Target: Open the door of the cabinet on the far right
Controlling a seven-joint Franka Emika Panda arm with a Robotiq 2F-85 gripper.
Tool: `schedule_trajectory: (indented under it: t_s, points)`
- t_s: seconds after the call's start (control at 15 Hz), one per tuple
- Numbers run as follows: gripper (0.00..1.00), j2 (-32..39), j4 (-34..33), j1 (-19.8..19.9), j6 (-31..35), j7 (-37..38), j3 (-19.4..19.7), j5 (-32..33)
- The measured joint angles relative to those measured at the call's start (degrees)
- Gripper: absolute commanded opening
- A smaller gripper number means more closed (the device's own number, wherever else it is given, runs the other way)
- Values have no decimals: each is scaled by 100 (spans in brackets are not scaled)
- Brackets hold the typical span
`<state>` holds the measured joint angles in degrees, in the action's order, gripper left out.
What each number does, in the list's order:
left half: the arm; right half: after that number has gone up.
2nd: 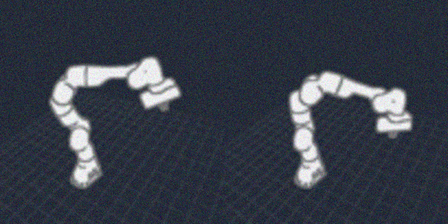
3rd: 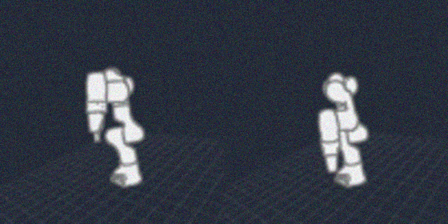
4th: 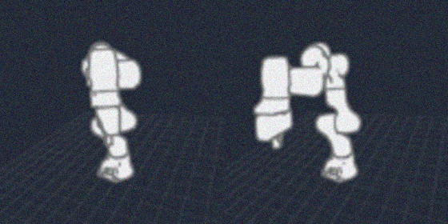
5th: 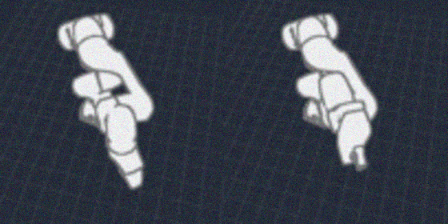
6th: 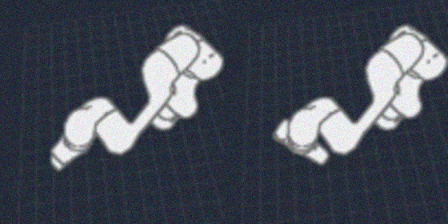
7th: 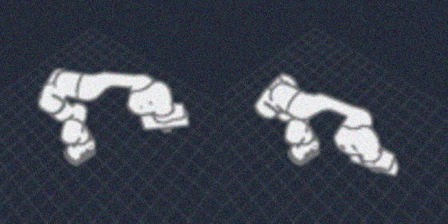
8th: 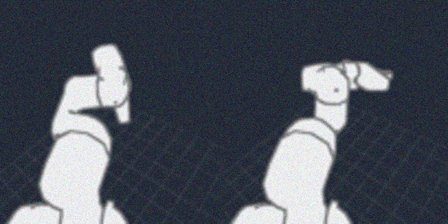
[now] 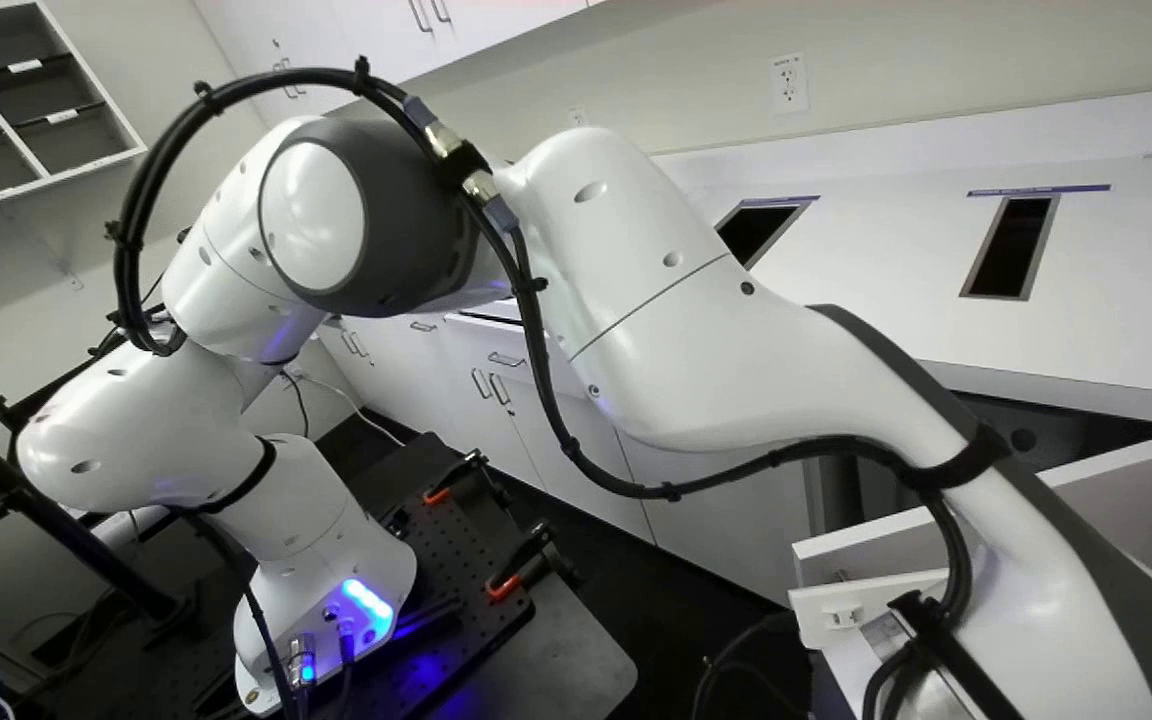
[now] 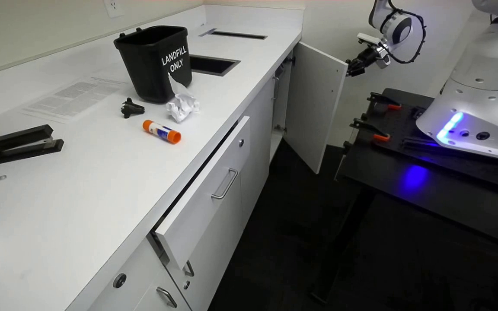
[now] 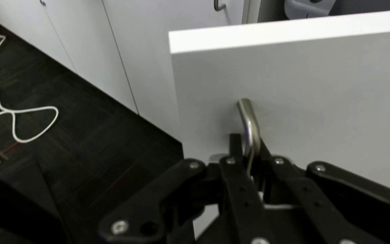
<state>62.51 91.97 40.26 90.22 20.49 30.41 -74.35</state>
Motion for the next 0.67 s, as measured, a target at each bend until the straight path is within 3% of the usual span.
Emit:
schedule_trajectory:
  t_s: [0.6, 0.67]
  points:
    - [3, -452, -198, -293, 1693, 150, 18, 1747]
    - [36, -517, -136, -334, 1971, 152, 19, 1856]
